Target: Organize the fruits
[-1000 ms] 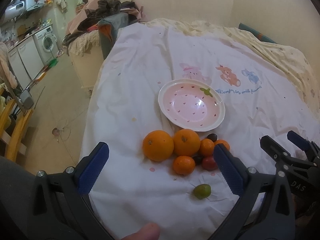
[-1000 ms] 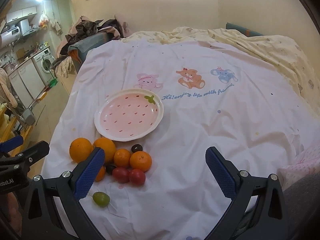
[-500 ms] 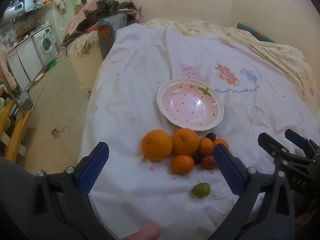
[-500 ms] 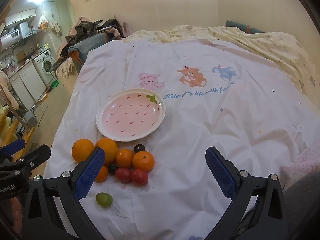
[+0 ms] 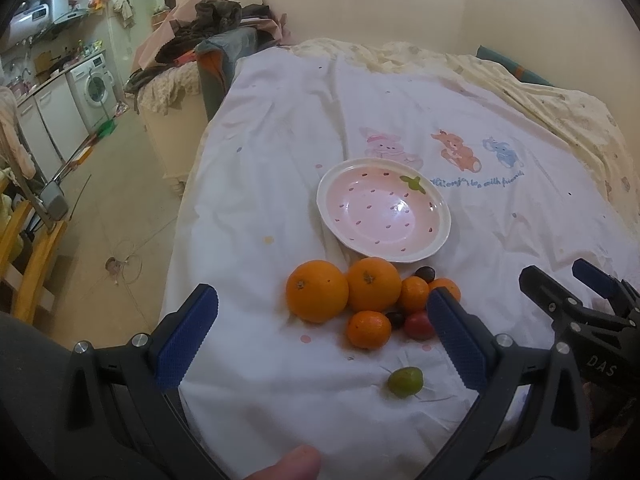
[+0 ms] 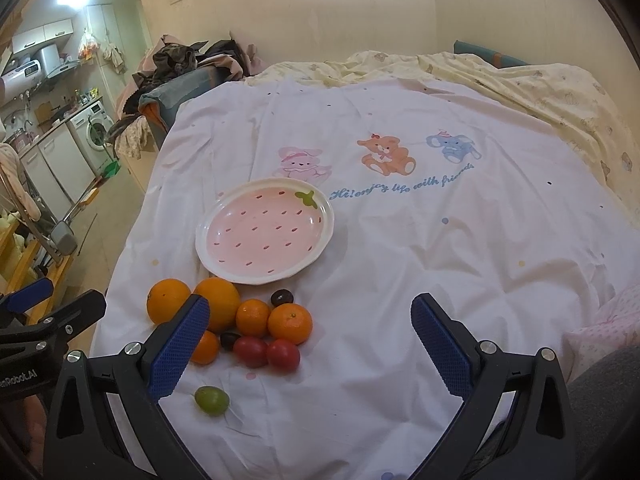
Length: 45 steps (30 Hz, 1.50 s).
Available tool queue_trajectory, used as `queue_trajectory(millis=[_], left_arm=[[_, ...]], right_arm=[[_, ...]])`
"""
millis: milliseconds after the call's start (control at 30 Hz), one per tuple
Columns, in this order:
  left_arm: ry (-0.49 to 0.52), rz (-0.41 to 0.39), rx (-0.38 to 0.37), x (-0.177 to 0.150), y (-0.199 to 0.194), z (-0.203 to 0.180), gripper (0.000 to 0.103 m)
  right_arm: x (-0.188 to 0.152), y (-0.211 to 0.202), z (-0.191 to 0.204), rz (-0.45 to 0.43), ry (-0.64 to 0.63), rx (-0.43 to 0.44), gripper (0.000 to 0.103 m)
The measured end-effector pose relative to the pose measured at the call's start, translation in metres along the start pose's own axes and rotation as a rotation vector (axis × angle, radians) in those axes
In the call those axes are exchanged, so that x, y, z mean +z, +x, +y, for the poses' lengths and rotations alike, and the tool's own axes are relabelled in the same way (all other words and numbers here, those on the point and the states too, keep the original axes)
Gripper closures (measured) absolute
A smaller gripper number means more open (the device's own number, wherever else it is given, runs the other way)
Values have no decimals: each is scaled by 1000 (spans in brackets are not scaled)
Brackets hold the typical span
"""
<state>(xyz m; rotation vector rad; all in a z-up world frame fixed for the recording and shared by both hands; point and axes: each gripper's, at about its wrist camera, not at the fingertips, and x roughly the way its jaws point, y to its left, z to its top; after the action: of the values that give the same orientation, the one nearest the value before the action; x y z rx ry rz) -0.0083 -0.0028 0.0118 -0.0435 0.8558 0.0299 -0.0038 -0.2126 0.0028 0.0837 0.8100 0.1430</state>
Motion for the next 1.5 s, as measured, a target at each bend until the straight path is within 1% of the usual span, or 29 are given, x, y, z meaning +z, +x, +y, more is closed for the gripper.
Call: queue_trajectory(millis=[333,633,700,767,900,933,1067,1167,1267,1333,1433,1500], left_arm=[[-9,7,6,-1,0,5,0],[-10,-15,1,0,-4,9,0],[-18,-6,-2,3,-4,11,0],[-23,18,3,7,-2,12,0],[-64,116,16,19,11,23,0],[-76,133,17,22,14,27,0],[-84,214,38,34,32,39,0],[-118,335,16,39,59,47,0],[-161,461,-14,37,86,51,1],[-179,509,-19,37,101,48,3],[-166,539,-30,36,116,37,10],[-178,565,-46,34,127,34,22]], right_arm=[[0,0,0,-1,5,4,0],[2,-2,-1,-1,4,7,0],[5,-2,-4,10,14,18,0],[12,0,-6,43,18,43,0],[26,8,-7,116,-10,60,0],[32,12,-8,144,-21,75,0],[47,24,-15,204,-21,146,0],[53,43,-22,273,-5,178,0],[51,58,-29,302,5,164,0],[45,69,-34,331,31,159,0],[35,81,-40,377,69,167,0],[32,84,-41,393,74,161,0]])
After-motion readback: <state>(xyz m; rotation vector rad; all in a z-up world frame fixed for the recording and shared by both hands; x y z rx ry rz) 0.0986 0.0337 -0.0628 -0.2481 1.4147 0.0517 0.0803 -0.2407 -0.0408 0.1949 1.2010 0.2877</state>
